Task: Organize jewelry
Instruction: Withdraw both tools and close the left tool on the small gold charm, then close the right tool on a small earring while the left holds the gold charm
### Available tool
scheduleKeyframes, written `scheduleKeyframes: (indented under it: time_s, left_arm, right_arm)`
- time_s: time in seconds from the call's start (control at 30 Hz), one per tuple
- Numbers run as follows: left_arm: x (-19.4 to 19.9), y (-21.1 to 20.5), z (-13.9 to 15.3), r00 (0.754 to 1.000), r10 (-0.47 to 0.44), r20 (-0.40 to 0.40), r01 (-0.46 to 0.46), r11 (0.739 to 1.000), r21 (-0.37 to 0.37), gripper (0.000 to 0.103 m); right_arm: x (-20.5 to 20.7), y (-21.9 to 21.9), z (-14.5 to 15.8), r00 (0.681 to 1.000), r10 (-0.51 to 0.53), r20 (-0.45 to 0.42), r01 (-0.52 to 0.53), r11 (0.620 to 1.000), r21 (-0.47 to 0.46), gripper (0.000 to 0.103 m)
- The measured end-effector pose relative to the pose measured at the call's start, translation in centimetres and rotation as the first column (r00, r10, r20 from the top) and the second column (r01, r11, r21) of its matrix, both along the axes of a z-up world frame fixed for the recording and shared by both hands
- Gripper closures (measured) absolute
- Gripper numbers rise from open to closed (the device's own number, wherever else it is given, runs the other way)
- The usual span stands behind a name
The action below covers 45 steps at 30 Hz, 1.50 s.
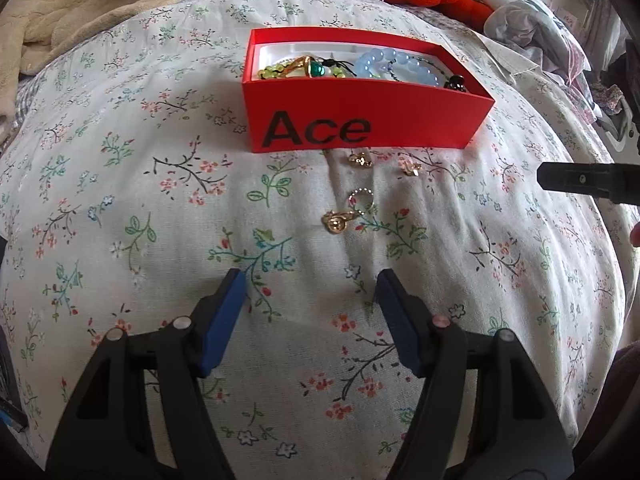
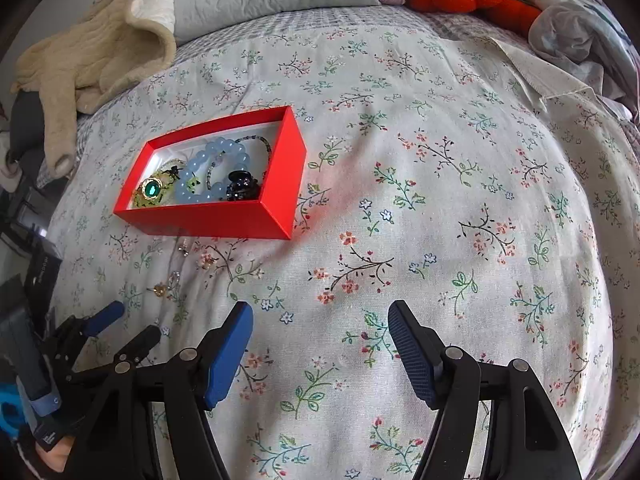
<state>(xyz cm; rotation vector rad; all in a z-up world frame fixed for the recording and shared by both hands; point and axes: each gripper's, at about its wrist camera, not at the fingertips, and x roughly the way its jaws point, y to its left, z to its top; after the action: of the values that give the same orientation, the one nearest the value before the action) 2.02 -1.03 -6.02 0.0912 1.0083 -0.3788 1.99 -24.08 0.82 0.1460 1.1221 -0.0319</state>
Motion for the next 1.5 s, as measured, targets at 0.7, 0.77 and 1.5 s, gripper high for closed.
scheduleKeyframes:
  time_s: [0.7,0.77,1.5]
  left_arm:
    - [1.8,-1.6,-0.2,1.0,-0.01,0.011,0.01,0.997,-0.075,0.076]
    - [1.9,-1.7,-0.2,1.0,-0.004,0.018,0.005,0.998,-0.07,0.076]
    - [1.8,0.6,1.2,0.999,0.042,0.001,-0.042,0.999,-0.021,0.086]
  right_arm:
    - [-0.3,-1.0,-2.5,0.997,0.044,-0.063,-0.046,0.998,-0.034,0.032]
    - [-0.2,-1.0,-2.6,0.997,0.045,-0.066,-0.047,0.998,-0.034,0.032]
    - [0.8,1.8,-3.0,0.996,0.08,-0.044,-0.082,0.995,-0.047,0.032]
